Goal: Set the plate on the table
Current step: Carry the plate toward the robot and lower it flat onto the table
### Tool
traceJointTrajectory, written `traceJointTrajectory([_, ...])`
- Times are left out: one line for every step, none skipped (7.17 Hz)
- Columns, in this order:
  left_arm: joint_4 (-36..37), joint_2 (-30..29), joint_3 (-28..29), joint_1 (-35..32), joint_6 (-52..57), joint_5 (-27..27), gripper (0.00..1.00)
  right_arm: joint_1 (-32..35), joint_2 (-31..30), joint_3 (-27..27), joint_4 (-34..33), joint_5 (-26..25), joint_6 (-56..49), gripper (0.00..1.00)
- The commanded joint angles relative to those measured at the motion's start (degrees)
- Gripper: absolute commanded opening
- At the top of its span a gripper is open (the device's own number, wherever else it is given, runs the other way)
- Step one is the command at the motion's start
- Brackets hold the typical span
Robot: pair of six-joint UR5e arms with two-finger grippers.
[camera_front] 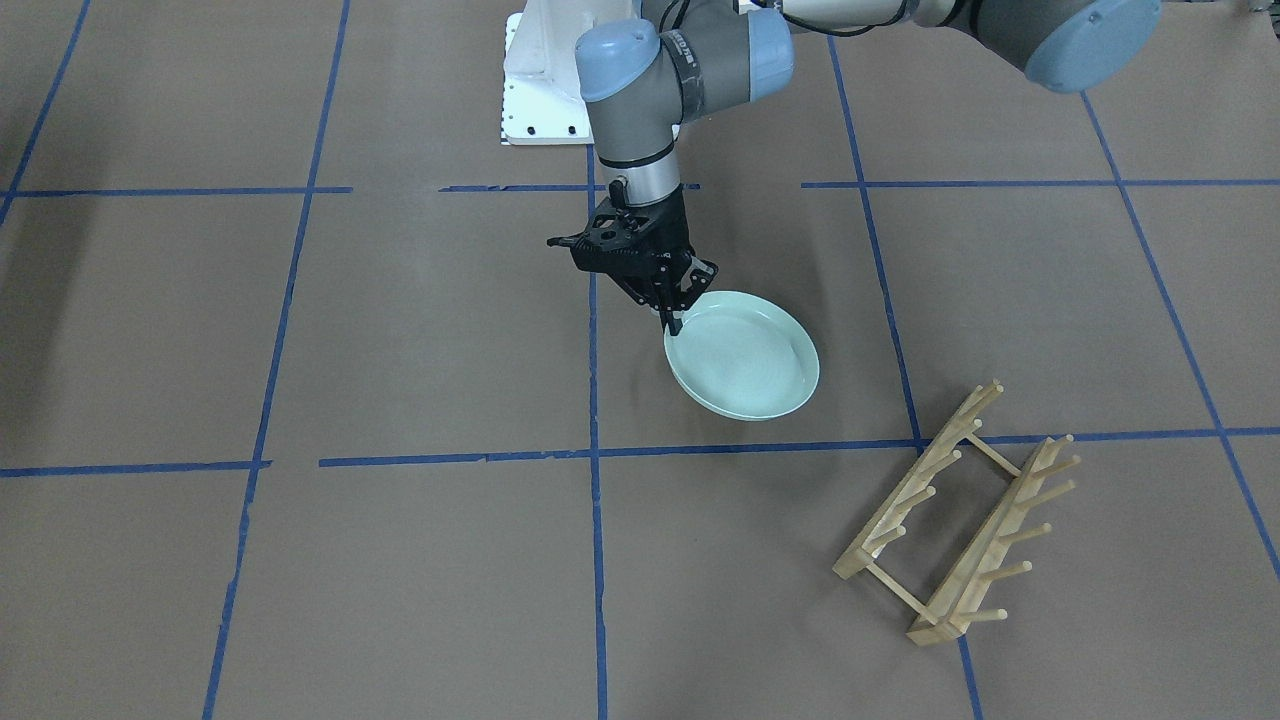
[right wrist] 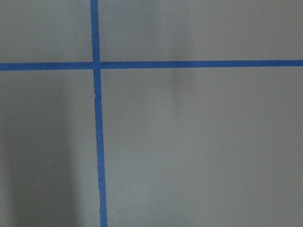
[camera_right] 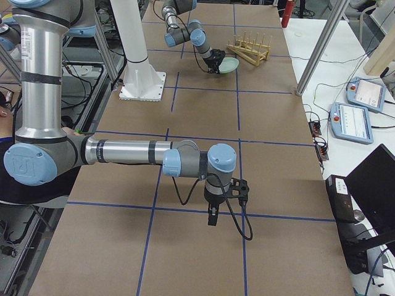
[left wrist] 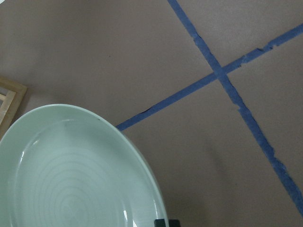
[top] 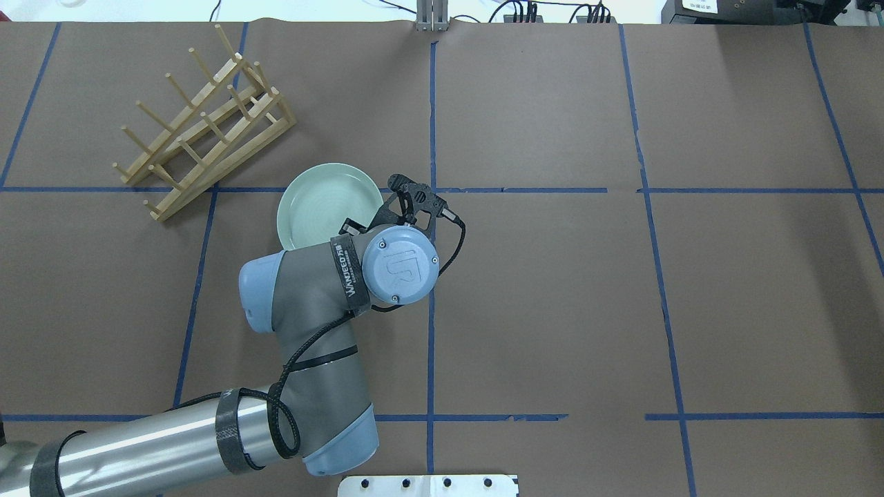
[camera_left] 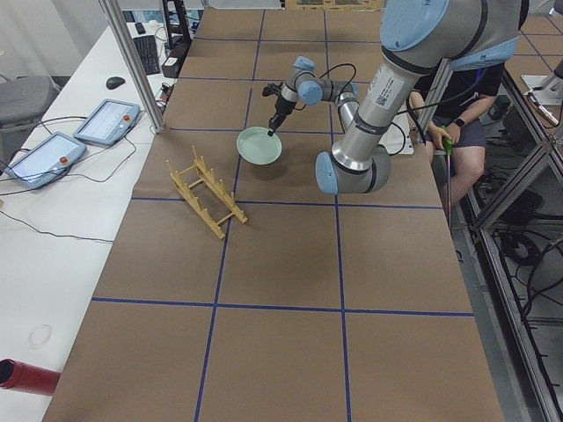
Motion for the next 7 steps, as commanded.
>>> traceJointTrajectory([-1.80,0.90,-0.31,0.31,0.96,0.18,0.99,0.00,0.00,0.00,0.00,0.00,-0.07,1.00])
traceJointTrajectory([-2.59,1.00,-2.85,0.22,3.75,0.01,1.00,0.00,0.00,0.00,0.00,0.00,-0.07,1.00])
traceJointTrajectory([-2.77,1.09,-5.40,-0.48,5.08,-0.17,1.00,0.00,0.00,0.00,0.00,0.00,-0.07,1.00])
traceJointTrajectory([-2.95,1.17,-7.07,-1.96,5.09,-0.78,1.00,0.00,0.00,0.00,0.00,0.00,-0.07,1.00])
traceJointTrajectory([-3.30,1.26,-11.01,-6.07,5.01,-6.18,1.00,0.00,0.00,0.00,0.00,0.00,-0.07,1.00])
traceJointTrajectory([-3.39,3.96,-14.61,-13.77,5.01,-19.20,1.00,0.00,0.00,0.00,0.00,0.00,0.02,1.00])
traceJointTrajectory([-3.39,6.60,-16.74,-20.63,5.09,-28.82,1.00,0.00,0.00,0.00,0.00,0.00,-0.07,1.00])
